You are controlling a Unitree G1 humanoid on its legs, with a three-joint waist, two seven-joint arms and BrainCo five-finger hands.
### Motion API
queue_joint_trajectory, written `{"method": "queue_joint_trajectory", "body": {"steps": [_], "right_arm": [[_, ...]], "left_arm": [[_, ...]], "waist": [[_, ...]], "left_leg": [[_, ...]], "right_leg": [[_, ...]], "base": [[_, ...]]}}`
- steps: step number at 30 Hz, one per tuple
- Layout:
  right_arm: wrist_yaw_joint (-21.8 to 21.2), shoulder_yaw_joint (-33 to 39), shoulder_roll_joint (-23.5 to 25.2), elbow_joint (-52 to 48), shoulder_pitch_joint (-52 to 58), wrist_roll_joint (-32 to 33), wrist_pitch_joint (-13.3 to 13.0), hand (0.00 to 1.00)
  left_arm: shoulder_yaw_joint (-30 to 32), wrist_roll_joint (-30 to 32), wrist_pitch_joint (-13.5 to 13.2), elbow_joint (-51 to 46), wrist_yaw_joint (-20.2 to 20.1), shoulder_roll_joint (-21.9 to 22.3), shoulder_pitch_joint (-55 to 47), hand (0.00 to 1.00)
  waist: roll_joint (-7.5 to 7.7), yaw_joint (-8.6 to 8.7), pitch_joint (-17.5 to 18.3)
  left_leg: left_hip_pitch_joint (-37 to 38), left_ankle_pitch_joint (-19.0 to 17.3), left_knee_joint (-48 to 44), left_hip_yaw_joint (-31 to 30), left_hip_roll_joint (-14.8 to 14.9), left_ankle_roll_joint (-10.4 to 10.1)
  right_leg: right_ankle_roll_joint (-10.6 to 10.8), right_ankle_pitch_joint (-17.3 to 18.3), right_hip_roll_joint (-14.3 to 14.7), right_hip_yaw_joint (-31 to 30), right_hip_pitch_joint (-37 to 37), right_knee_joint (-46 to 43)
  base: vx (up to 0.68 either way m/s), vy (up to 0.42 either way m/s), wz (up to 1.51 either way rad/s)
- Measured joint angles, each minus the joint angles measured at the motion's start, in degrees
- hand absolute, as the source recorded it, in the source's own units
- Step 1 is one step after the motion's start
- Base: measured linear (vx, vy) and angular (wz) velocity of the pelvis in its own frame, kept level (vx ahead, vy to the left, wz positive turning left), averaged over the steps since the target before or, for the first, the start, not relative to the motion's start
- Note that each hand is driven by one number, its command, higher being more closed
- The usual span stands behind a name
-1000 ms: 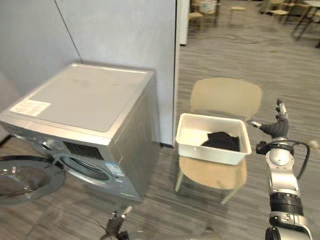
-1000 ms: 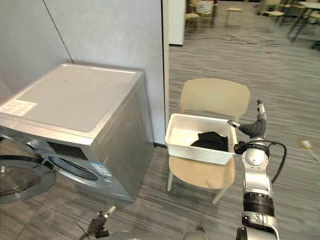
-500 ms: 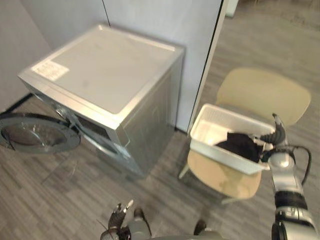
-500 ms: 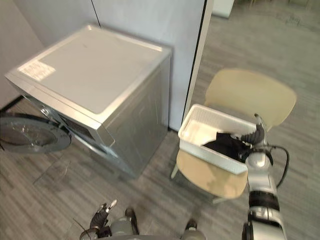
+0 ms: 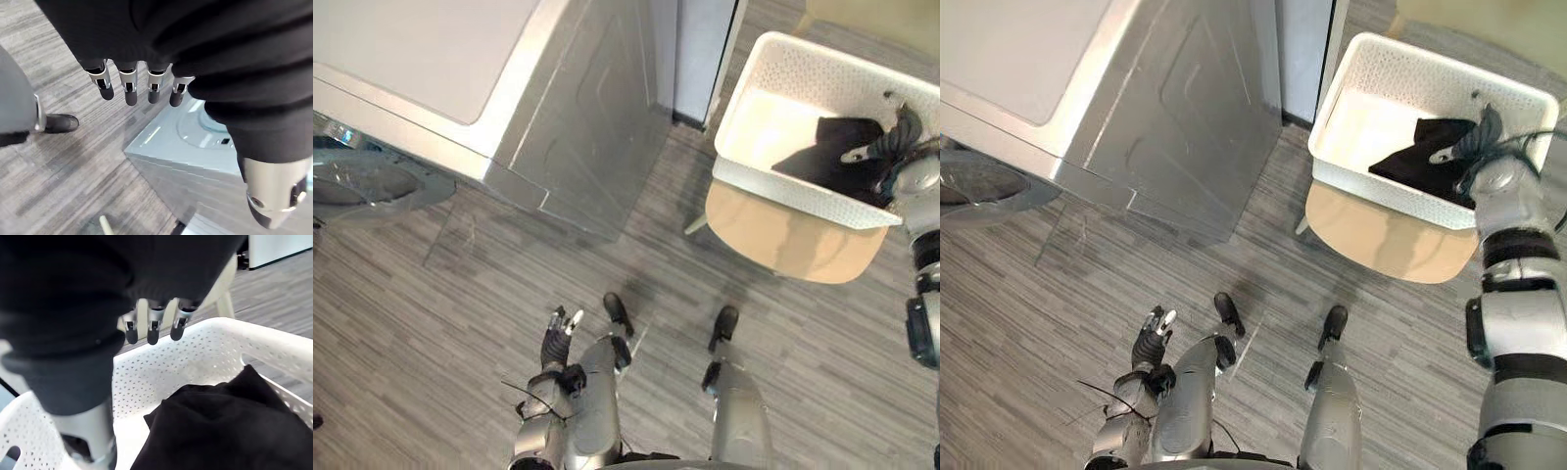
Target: Pick up the laundry basket with both hands and put the clothes into the washing machine.
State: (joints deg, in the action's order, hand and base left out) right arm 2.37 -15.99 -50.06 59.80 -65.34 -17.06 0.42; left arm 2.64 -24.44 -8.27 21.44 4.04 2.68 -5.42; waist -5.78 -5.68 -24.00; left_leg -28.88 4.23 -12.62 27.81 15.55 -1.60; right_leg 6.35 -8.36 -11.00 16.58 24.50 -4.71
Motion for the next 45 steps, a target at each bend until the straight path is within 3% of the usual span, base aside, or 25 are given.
{"method": "queue_joint_trajectory", "body": {"steps": [5, 13, 19, 26, 27, 28, 32, 35, 39, 42, 45], "right_arm": [[-1.5, -11.4, -3.6, 0.1, -5.3, 3.7, -0.3, 0.0], [-2.4, -14.8, -6.7, 0.0, -6.2, 6.4, -1.6, 0.0], [-2.5, -9.9, -8.9, -0.7, -4.9, 9.5, -2.2, 0.0], [-2.6, 2.2, -12.7, -2.4, 0.7, 13.2, -2.4, 0.0], [-4.1, 3.1, -12.8, -2.7, 3.3, 16.4, -2.5, 0.0], [-4.0, 3.1, -12.8, -2.7, 3.3, 17.2, -2.5, 1.0], [-3.7, 4.0, -11.3, -2.8, 3.8, 17.8, -2.7, 1.0], [0.6, 4.8, -8.6, -4.1, 4.0, 19.8, -3.0, 1.0], [3.3, 9.4, -3.1, -7.6, 6.4, 19.7, -2.5, 1.0], [7.6, 17.2, 2.4, -14.3, 12.6, 18.7, -1.2, 1.0], [12.4, 27.3, 4.8, -22.5, 20.4, 16.3, 0.1, 1.0]], "left_arm": [[0.6, -4.6, 0.1, -0.8, -0.2, 0.9, 0.4, 0.0], [2.6, -5.4, -0.1, -0.9, 0.0, 1.5, 3.0, 0.0], [2.8, -9.1, -1.6, -6.5, 1.5, 1.6, 5.3, 0.0], [7.0, -16.0, -3.7, -15.2, 4.8, 1.6, 8.3, 0.0], [7.1, -15.7, -3.6, -17.8, 5.2, 1.6, 8.3, 0.0], [7.1, -15.6, -3.6, -18.0, 5.6, 1.6, 8.3, 0.0], [7.1, -15.4, -3.6, -19.1, 6.1, 1.6, 8.3, 0.0], [7.1, -15.3, -3.6, -19.2, 6.8, 1.6, 8.3, 0.0], [8.1, -14.9, -3.9, -19.4, 8.5, 1.6, 8.4, 0.0], [8.6, -13.1, -4.2, -20.6, 9.5, 1.5, 8.4, 0.0], [8.3, -10.9, -4.6, -21.2, 9.9, 1.5, 8.4, 0.0]], "waist": [[0.71, -1.5, -1.2], [1.44, -1.98, -1.7], [2.01, -2.13, -2.6], [2.18, -2.3, -4.8], [2.19, -2.07, -5.0], [2.19, -2.09, -5.0], [2.2, -1.64, -5.0], [2.27, -1.28, -5.0], [2.33, -1.31, -4.9], [2.33, -1.19, -4.9], [2.3, -1.21, -4.7]], "left_leg": [[-1.9, 2.7, 3.2, 0.9, 0.2, -0.5], [-6.0, 8.0, 10.1, 1.3, -0.1, -0.8], [-8.7, 9.9, 12.2, 1.8, 0.1, -1.2], [-13.7, 11.7, 12.4, -0.1, 0.5, -1.7], [-16.4, 12.1, 11.7, -1.4, 0.4, -2.1], [-16.5, 12.1, 11.6, -1.4, 0.4, -2.1], [-16.7, 12.0, 11.1, -1.5, 0.4, -2.1], [-17.3, 11.9, 8.2, -1.8, 1.1, -2.0], [-17.2, 11.5, 5.3, -2.4, 2.6, -1.4], [-15.1, 11.3, 3.9, -3.2, 3.5, -1.2], [-11.5, 11.0, 3.9, -3.9, 3.9, -1.3]], "right_leg": [[-1.2, 0.9, 0.1, 1.4, 4.3, -2.6], [-1.9, 1.4, 0.2, 5.3, 11.1, -4.7], [-3.4, 2.5, 0.2, 5.6, 16.4, -8.0], [-5.5, 6.8, -1.5, 7.3, 24.0, -17.0], [-6.2, 9.3, -3.1, 8.4, 27.2, -21.9], [-6.3, 9.5, -3.2, 8.4, 27.4, -22.3], [-6.5, 9.7, -3.4, 8.4, 27.5, -22.9], [-6.9, 10.3, -3.8, 8.4, 27.4, -24.5], [-7.6, 11.0, -3.1, 8.4, 26.7, -26.0], [-7.4, 12.0, -2.7, 9.0, 23.8, -26.7], [-6.8, 12.6, -2.4, 10.0, 19.1, -26.0]], "base": [[-0.03, -0.046, 0.02], [-0.01, -0.04, 0.09], [0.02, -0.008, -0.03], [0.01, -0.043, 0.17], [-0.03, -0.102, 0.37], [-0.04, -0.12, 0.35], [-0.04, -0.049, 0.04], [-0.06, -0.075, 0.03], [-0.07, -0.103, -0.06], [-0.1, -0.142, -0.03], [-0.08, -0.088, 0.04]]}}
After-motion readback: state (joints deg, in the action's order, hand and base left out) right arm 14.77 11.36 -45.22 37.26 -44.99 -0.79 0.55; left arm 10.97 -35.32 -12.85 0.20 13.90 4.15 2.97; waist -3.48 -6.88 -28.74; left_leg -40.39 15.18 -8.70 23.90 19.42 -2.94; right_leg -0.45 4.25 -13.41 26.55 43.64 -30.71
